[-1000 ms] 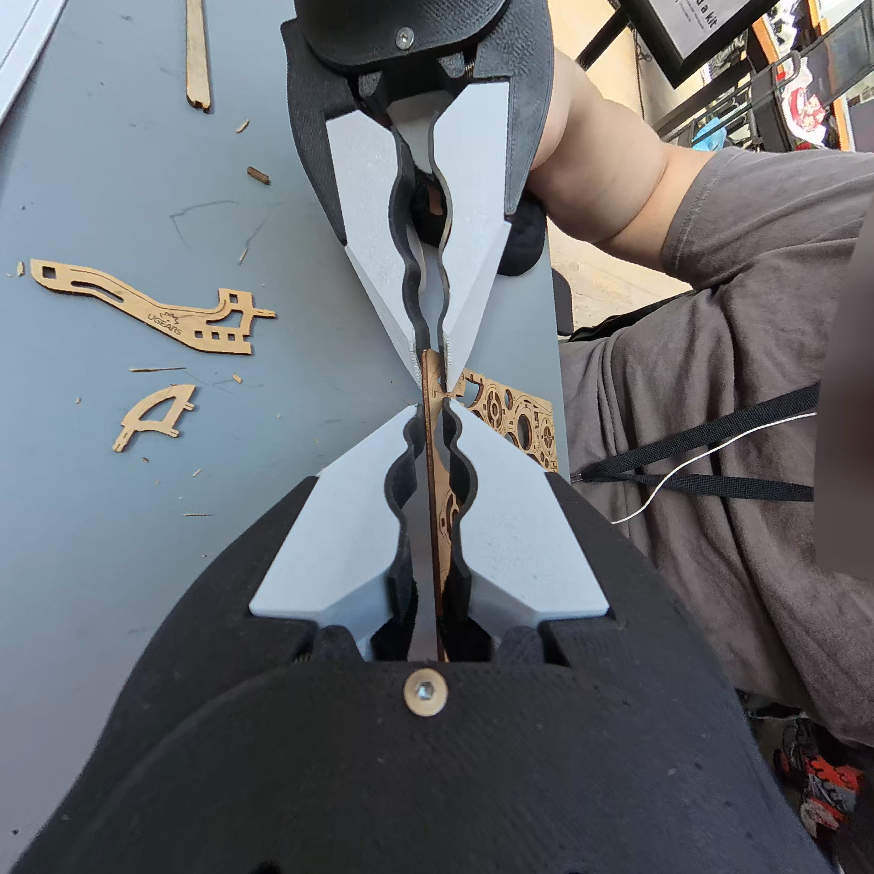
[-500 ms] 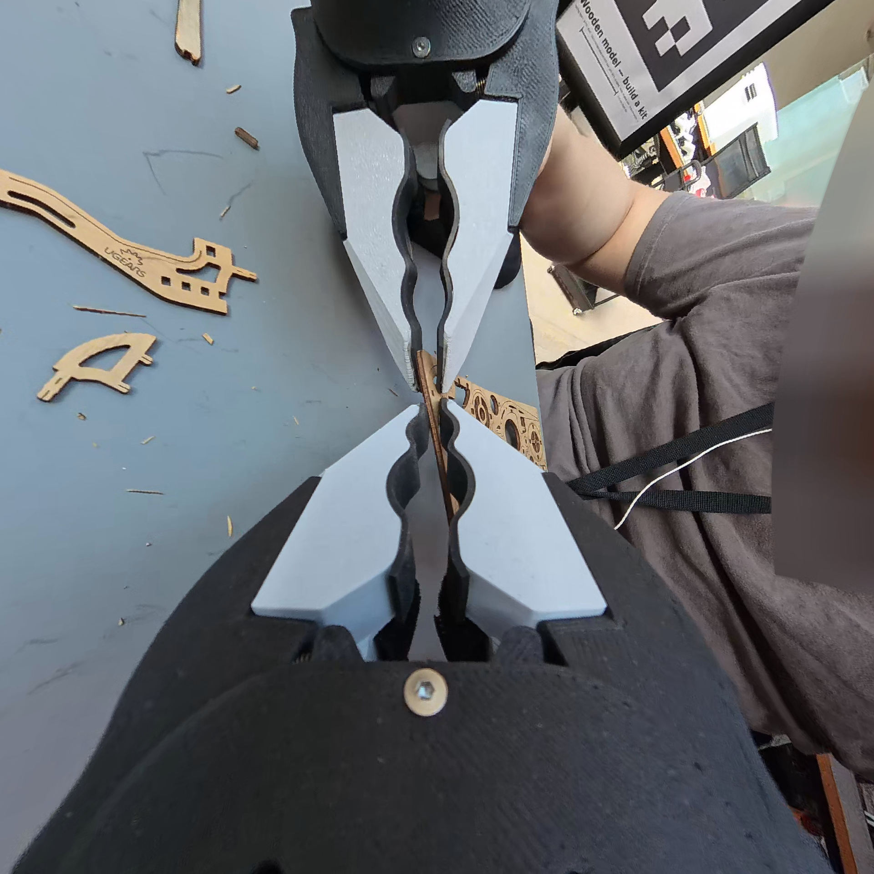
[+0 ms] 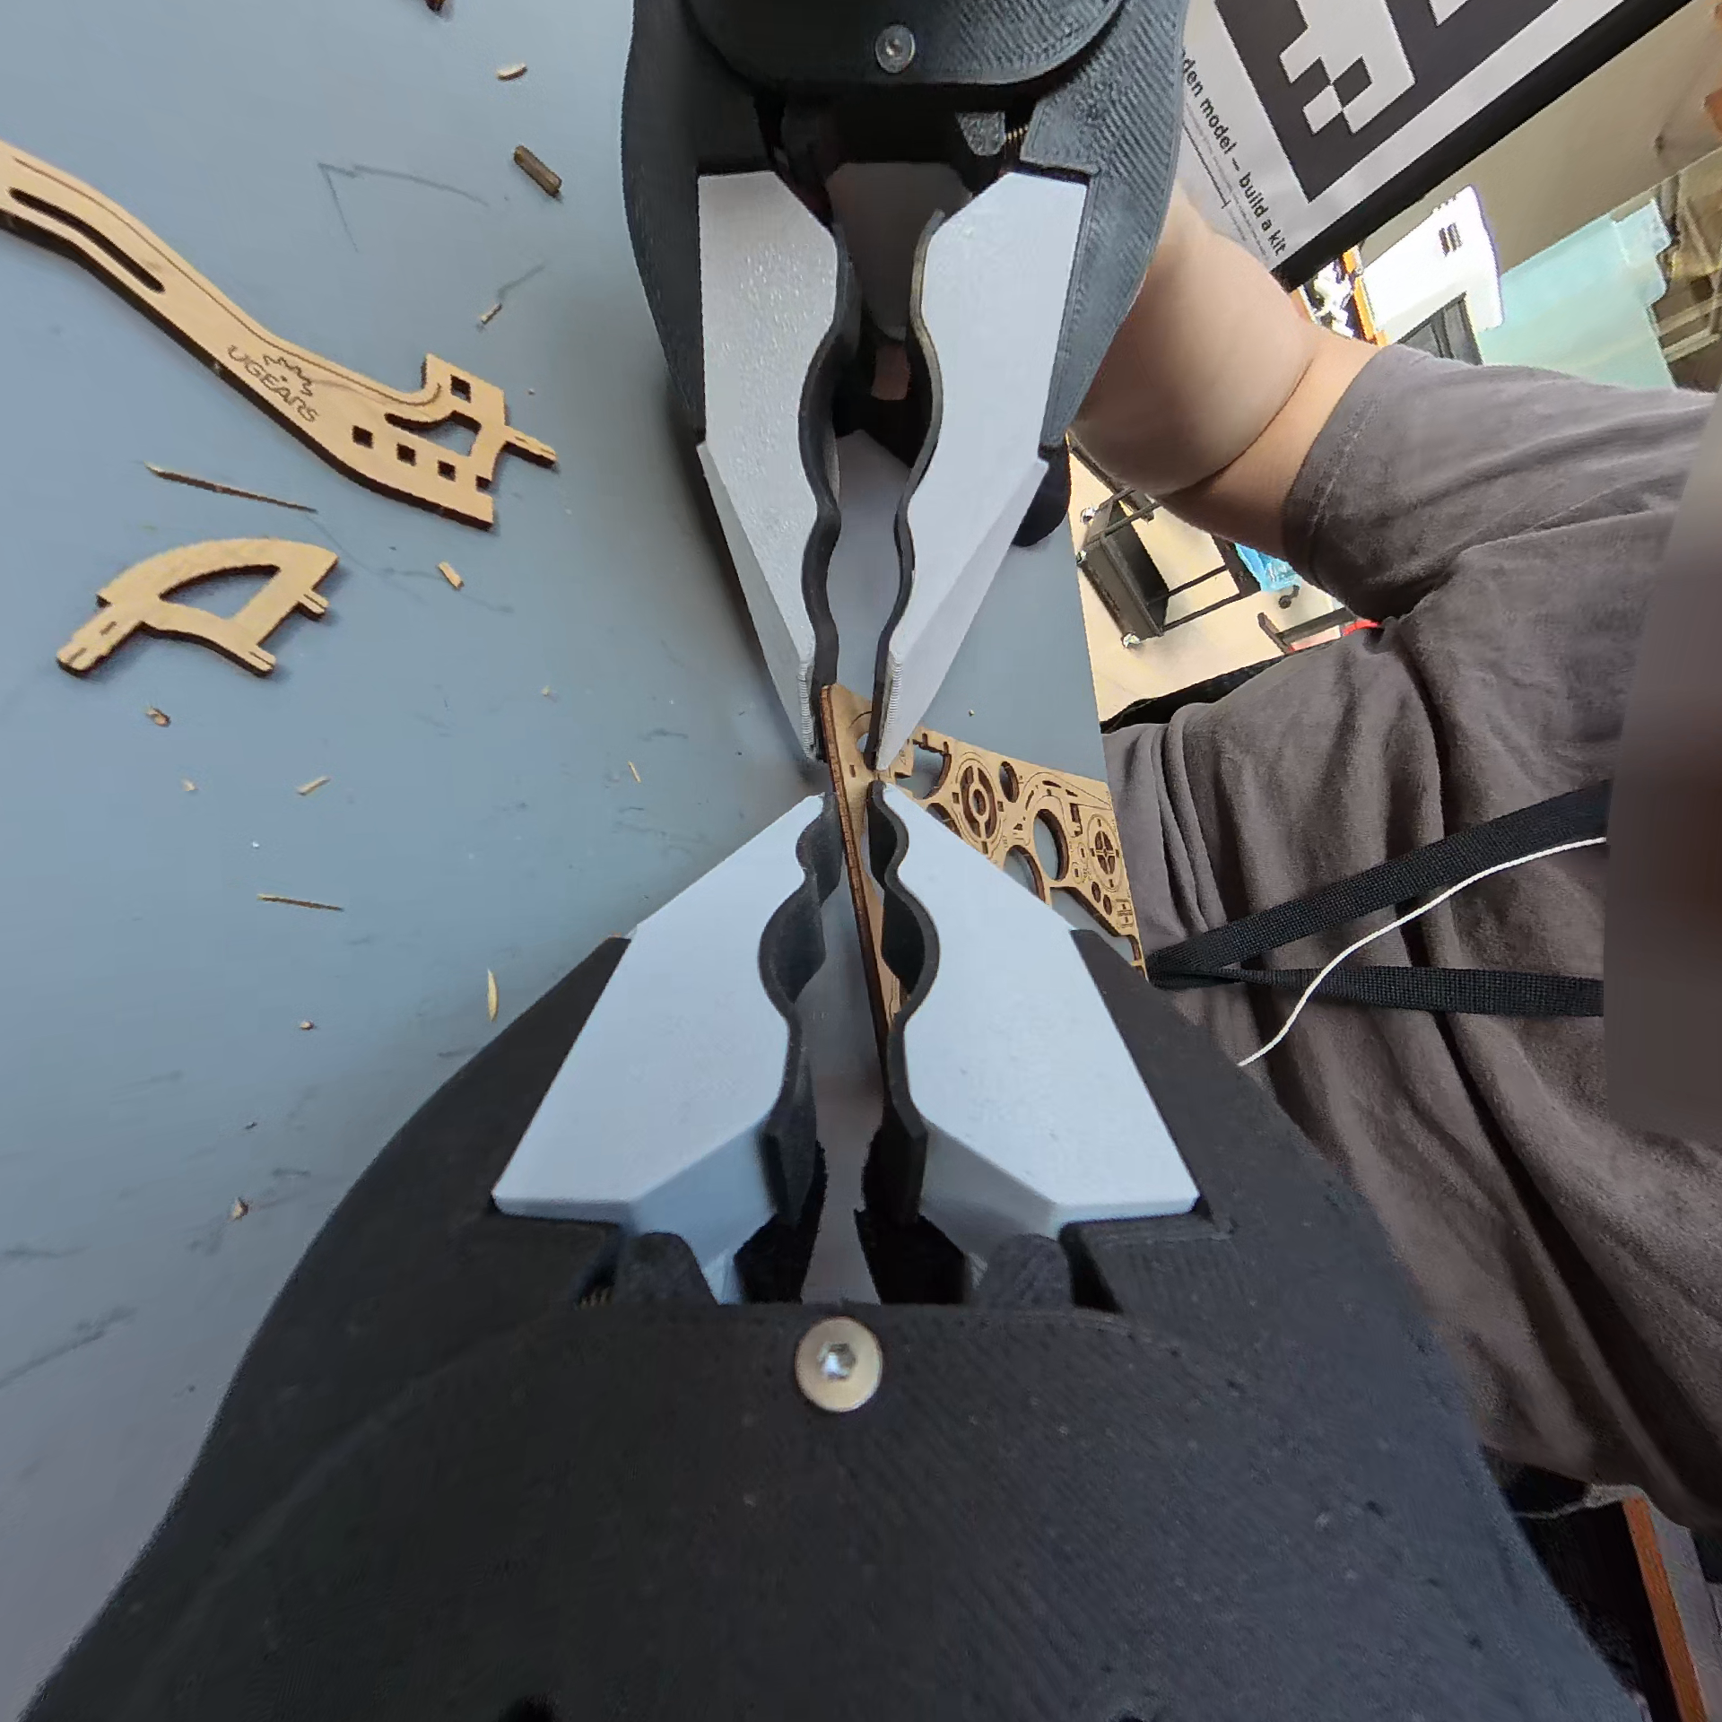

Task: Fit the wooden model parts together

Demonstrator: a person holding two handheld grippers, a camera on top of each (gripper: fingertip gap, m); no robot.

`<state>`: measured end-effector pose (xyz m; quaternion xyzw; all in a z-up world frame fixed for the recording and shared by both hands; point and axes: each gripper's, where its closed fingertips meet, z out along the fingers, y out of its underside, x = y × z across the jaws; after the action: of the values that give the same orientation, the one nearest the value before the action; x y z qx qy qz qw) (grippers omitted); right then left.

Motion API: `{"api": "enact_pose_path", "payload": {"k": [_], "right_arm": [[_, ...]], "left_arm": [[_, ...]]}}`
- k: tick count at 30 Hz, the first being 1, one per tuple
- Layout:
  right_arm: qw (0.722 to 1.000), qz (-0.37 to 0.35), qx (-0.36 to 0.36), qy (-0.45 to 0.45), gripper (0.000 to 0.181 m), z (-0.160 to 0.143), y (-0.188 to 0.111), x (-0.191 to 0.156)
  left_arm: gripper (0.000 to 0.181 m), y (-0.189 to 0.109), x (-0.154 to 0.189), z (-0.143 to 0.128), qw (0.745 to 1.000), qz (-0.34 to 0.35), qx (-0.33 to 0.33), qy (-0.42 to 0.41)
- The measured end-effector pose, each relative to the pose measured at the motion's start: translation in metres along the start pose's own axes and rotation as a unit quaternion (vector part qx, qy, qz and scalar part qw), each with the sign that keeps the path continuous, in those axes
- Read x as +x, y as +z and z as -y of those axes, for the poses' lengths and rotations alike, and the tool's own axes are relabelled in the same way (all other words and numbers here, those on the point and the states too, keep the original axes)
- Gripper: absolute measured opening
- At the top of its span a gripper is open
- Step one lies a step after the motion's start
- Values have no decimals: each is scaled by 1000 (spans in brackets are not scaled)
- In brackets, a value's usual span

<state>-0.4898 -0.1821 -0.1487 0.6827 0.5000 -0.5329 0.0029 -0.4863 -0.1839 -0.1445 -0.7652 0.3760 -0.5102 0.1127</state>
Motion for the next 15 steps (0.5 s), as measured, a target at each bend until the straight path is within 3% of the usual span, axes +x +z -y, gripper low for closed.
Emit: {"api": "enact_pose_path", "payload": {"k": [3, 15], "right_arm": [[999, 40, 25, 21, 8, 7, -7, -7], [998, 28, 33, 54, 7, 11, -6, 0]], "left_arm": [[3, -2, 6, 6, 1000, -16, 3, 10], [4, -3, 2, 3, 1000, -3, 2, 13]]}}
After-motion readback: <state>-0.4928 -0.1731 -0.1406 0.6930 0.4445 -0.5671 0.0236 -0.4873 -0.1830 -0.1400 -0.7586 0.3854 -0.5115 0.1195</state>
